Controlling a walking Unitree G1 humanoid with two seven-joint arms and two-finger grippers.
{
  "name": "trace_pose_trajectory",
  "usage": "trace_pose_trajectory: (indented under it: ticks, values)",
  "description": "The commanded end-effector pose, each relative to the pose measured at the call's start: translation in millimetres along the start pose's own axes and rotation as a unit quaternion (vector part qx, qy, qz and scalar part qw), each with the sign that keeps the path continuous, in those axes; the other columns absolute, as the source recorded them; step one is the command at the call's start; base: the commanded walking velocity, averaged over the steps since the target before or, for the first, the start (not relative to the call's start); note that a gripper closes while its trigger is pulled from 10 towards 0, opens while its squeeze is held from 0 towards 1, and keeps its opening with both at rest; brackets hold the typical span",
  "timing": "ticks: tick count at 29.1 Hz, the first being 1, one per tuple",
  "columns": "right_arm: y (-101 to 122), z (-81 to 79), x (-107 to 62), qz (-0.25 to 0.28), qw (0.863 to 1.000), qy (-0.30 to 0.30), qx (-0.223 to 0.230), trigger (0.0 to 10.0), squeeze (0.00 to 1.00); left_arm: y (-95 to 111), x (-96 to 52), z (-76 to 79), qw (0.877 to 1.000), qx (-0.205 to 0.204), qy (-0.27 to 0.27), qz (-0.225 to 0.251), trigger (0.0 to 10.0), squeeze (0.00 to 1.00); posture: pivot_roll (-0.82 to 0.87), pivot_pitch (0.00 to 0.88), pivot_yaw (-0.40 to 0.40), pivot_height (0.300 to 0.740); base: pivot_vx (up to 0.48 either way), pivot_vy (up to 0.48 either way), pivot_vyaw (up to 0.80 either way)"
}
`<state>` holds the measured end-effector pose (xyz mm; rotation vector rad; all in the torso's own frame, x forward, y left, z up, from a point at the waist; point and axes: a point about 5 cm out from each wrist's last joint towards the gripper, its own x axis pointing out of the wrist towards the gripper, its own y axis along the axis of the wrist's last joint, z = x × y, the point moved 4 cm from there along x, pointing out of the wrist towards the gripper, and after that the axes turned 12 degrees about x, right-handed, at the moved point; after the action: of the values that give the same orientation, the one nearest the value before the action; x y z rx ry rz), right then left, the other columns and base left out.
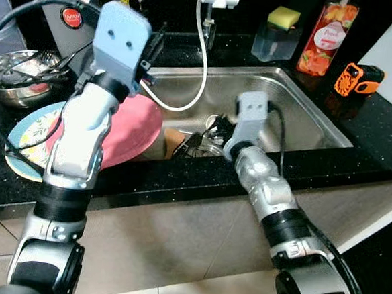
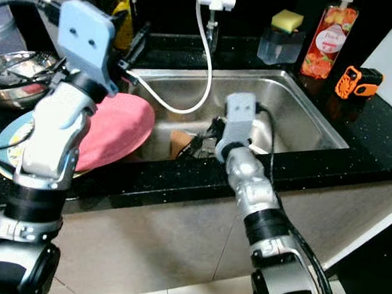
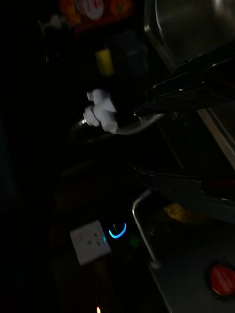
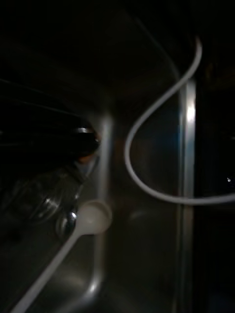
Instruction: Kitchen organization
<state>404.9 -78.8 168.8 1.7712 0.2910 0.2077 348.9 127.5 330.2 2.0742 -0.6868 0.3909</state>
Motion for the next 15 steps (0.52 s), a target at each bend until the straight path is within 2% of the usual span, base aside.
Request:
trace_pose_trajectory:
  ticks: [1, 4, 7, 8, 9, 11, 13, 15]
  values:
    - [-6, 1.7, -1.1, -0.005, 1.000, 0.001, -0.004, 10.0, 1.00, -4, -5.3, -0.5, 1.000, 0.003, 0.015, -0.015, 10.0, 0.00, 0.22, 0.000, -0.039, 0.740, 0.000, 0.000, 0.00]
    - [7, 4.8, -1.9, 0.023, 1.000, 0.004, 0.002, 10.0, 1.00, -7, -12.4, -0.9, 0.999, 0.018, 0.030, -0.028, 10.0, 0.00, 0.22, 0.000, -0.039, 0.740, 0.000, 0.000, 0.00]
    - [32, 10.6, -6.1, 0.082, 0.997, 0.004, 0.007, 10.0, 1.00, -8, -19.2, 5.4, 0.998, 0.049, 0.031, -0.031, 10.0, 0.00, 0.22, 0.000, -0.043, 0.740, 0.000, 0.000, 0.00]
    - [32, 10.6, -6.1, 0.082, 0.997, 0.004, 0.007, 10.0, 1.00, -8, -19.2, 5.4, 0.998, 0.049, 0.031, -0.031, 10.0, 0.00, 0.22, 0.000, -0.043, 0.740, 0.000, 0.000, 0.00]
    - [38, 12.2, -8.0, 0.098, 0.995, 0.008, 0.007, 10.0, 0.00, -8, -21.2, 7.2, 0.997, 0.058, 0.031, -0.032, 10.0, 0.00, 0.22, 0.000, -0.042, 0.740, 0.000, 0.000, 0.00]
    - [52, 14.1, -14.6, 0.127, 0.992, 0.028, -0.003, 10.0, 0.00, -11, -25.1, 10.5, 0.996, 0.070, 0.030, -0.039, 10.0, 0.00, 0.22, 0.000, -0.043, 0.740, 0.000, 0.000, 0.00]
    - [55, 14.3, -16.3, 0.132, 0.991, 0.034, -0.006, 10.0, 0.00, -11, -26.0, 11.3, 0.996, 0.072, 0.029, -0.041, 10.0, 0.00, 0.22, 0.000, -0.043, 0.740, 0.000, 0.000, 0.00]
    - [67, 21.6, -22.8, 0.157, 0.987, 0.031, -0.017, 10.0, 0.00, -12, -28.2, 10.8, 0.995, 0.078, 0.033, -0.045, 10.0, 0.00, 0.22, 0.000, -0.042, 0.740, 0.000, 0.000, 0.00]
